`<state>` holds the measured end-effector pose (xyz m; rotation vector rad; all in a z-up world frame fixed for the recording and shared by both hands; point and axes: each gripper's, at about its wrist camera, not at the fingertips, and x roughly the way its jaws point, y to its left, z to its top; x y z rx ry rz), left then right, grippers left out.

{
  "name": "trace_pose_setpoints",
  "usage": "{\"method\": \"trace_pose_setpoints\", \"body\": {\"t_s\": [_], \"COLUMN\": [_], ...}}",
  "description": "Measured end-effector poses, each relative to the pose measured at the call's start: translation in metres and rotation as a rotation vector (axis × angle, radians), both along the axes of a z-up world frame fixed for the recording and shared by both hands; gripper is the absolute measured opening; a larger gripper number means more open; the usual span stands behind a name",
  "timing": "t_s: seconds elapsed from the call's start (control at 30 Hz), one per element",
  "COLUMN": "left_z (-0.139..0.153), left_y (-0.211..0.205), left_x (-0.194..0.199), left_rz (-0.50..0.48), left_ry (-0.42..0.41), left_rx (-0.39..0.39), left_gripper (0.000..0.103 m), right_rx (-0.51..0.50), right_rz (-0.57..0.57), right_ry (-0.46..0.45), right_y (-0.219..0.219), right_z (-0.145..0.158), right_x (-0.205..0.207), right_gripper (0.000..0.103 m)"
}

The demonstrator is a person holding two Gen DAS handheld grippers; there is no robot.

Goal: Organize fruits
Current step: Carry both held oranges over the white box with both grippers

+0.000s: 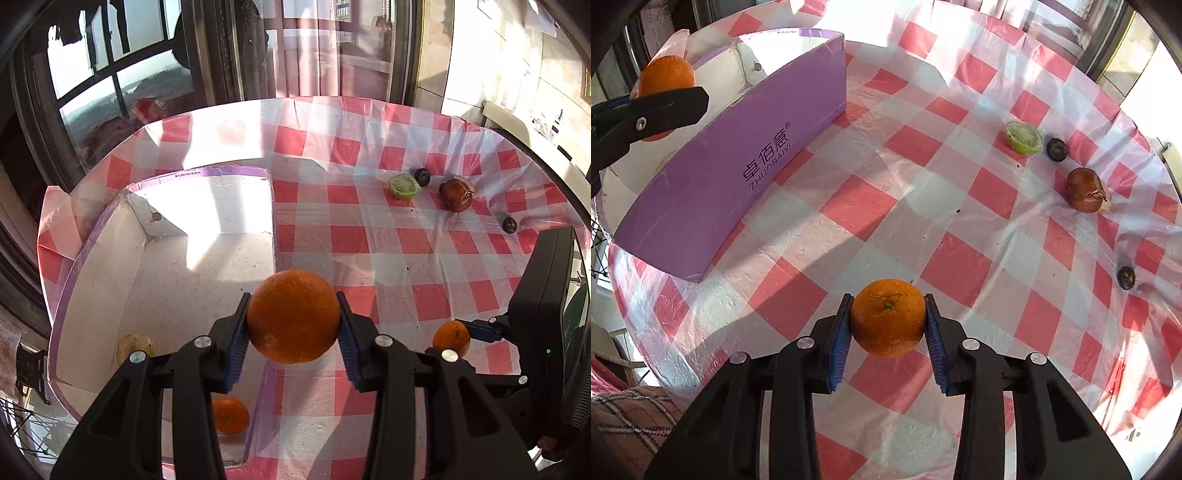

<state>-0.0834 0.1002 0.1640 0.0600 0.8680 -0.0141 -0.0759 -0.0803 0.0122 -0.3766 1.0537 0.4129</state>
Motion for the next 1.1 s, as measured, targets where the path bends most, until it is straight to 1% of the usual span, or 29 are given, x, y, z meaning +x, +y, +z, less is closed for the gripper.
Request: {"method": "trace_pose_setpoints", "body": {"t_s": [0.43,0.63,0.87,1.1], "left_z": [0.004,0.005,0.002,0.0], "left_y": [0.044,0.069,0.097,0.127], "left_x": [0.009,0.013,0.02,0.024], "left_rz": [-0.004,-0.005,-0.022,-0.038], "left_ry": [0.0,-0.005,-0.003,-0.001], "left_rx": [-0.004,-0.007,-0.009,-0.001], "left_gripper": [0.043,0.043,0.043,0.043], "right_rx": [-0.015,-0.033,-0.052,-0.057], "right_rz": [-0.003,-0.011,-0.045,-0.05], "right_ry": [-0.035,-0.074,-0.133,-0.202], "right_y": [0.042,0.064,0.086,0.12], "right_z": [0.014,0.023,0.036,0.053], "right_x": [0.005,0.009,0.013,0.016], "right_gripper": [0.037,0.037,0.037,0.037]}}
